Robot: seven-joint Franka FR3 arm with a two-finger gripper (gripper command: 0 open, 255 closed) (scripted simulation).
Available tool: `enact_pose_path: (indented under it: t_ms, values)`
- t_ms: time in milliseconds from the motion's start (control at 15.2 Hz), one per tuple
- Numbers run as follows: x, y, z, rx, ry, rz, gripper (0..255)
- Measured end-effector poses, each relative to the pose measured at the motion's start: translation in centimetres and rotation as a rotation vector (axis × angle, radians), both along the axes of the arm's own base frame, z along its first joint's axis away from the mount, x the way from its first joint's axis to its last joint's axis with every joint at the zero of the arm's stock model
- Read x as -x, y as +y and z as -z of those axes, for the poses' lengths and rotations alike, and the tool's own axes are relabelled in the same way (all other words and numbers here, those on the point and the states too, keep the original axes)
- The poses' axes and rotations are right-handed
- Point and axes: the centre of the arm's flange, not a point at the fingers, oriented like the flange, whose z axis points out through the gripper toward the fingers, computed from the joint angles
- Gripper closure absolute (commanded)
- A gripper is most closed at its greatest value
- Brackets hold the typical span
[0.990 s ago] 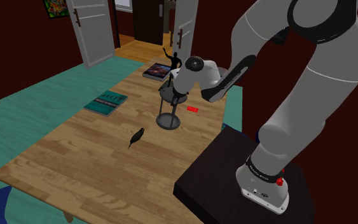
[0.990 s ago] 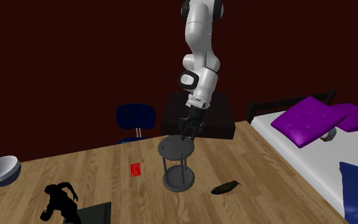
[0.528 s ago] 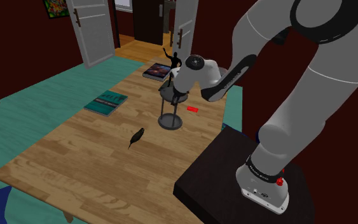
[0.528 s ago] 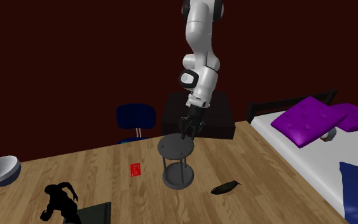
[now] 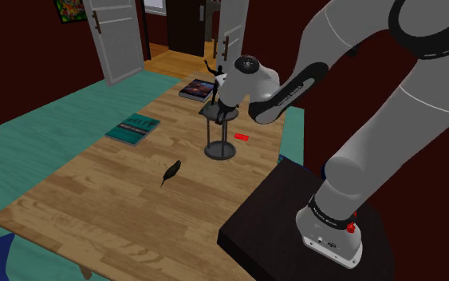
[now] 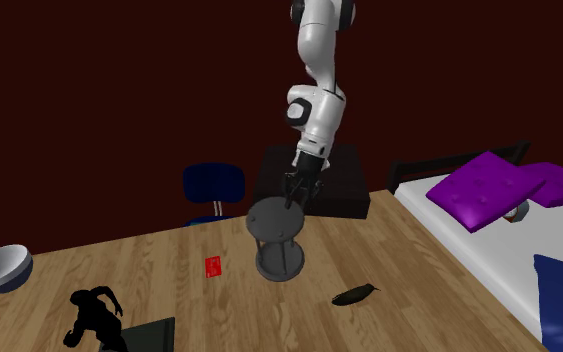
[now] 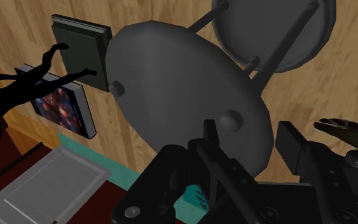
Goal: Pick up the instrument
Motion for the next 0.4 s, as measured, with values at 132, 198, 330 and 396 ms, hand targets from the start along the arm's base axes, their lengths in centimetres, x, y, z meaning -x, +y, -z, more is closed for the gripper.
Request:
enact_pose_path:
  t_ms: [132,198,330,396]
  values:
    - [0.0,0.0,-1.0,0.0,0.0,0.001,255]
    - [0.0,0.0,-1.4,0.0,0.0,0.001,255]
    - [0.0,0.0,-2.7,0.0,0.0,0.001,255]
    - [0.1,-0.1,-3.0,-0.001,0.0,0.001,255]
